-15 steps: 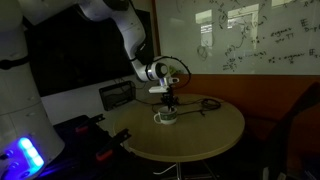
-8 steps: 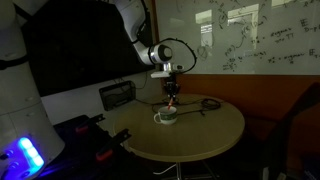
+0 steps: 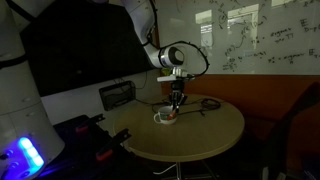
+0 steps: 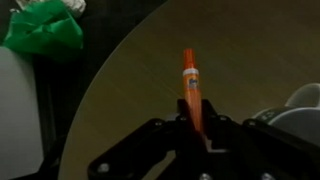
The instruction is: Take the marker out of the cup and put it on the table
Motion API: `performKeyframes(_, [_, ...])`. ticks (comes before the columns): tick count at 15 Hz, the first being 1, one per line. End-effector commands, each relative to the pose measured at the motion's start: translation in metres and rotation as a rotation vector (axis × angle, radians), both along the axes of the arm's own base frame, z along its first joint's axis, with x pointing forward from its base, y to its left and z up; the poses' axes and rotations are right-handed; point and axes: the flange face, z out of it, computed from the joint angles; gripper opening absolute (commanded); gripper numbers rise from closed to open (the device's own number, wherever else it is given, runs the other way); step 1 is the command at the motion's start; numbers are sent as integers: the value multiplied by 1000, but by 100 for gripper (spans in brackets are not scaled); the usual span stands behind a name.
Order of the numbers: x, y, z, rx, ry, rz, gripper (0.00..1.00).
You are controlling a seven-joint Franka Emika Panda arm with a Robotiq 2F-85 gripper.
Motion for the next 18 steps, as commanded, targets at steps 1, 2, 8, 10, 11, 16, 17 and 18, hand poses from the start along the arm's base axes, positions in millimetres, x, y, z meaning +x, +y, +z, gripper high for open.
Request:
performKeyframes(1, [4,-9,-39,-28,55,-89,5])
performKeyframes(2, [5,-13,-53,0,49,-89,5])
performKeyframes(8, [23,-26,-94,15,-28,-120,23])
performKeyframes(10, [28,-28,-97,8,-37,-130,48])
performKeyframes(11, [31,-28,-96,6,-47,-128,51])
performKeyframes(16, [47,-21,-49,21,-162,-70,87])
performKeyframes(17, [51,-17,-34,22,-193,-64,94])
performKeyframes(18, [54,-11,-19,23,-215,-53,100])
